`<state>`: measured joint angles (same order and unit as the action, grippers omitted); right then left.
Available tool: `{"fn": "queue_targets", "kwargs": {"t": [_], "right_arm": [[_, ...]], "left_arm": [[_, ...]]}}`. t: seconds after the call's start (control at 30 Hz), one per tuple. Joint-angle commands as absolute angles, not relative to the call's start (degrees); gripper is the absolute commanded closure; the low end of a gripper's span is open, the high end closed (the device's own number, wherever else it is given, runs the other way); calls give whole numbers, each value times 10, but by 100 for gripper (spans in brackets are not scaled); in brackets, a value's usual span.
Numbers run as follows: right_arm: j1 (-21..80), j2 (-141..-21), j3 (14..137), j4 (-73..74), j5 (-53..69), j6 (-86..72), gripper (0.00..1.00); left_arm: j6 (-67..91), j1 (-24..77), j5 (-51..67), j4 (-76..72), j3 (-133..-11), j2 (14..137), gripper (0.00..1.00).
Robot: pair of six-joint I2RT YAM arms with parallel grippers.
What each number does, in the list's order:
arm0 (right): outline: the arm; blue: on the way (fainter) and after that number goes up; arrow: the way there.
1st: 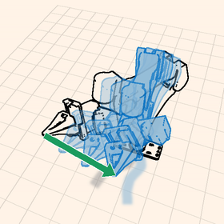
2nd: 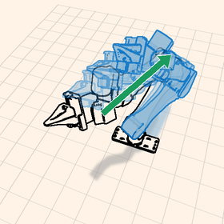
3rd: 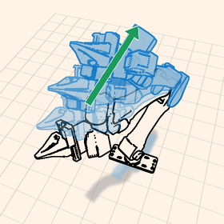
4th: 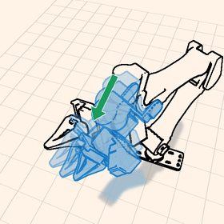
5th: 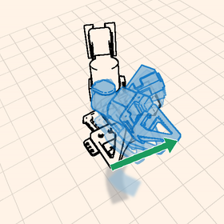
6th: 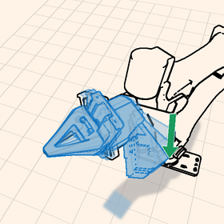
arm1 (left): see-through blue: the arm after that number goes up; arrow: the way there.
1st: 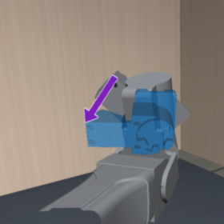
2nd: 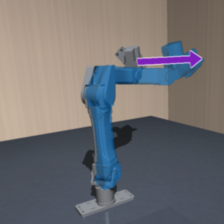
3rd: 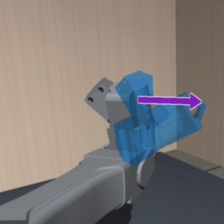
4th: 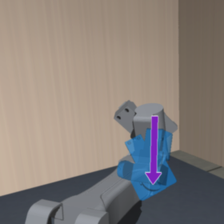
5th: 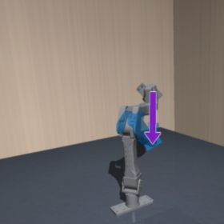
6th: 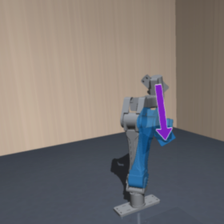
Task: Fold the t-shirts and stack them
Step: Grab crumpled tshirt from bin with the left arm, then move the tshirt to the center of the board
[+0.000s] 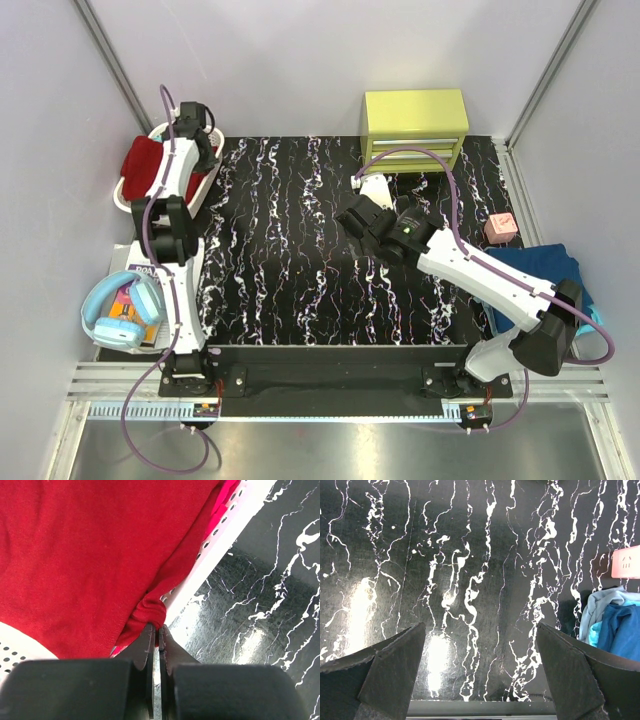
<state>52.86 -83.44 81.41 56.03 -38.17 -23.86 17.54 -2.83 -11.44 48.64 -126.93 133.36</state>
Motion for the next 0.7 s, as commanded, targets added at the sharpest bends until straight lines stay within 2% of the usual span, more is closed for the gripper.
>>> {"fn": "queue_targets", "kwargs": {"t": [0.0, 0.43, 0.67], "right_arm": [[526, -836, 818, 549, -375, -251, 0], [526, -845, 856, 519, -364, -236, 0], [525, -843, 882, 518, -380, -226, 0]], "left_arm": [[172, -4, -160, 483, -1277, 1275, 100], [157, 144, -250, 516, -1252, 1022, 100], [200, 256, -302, 522, -1115, 829, 100]]}}
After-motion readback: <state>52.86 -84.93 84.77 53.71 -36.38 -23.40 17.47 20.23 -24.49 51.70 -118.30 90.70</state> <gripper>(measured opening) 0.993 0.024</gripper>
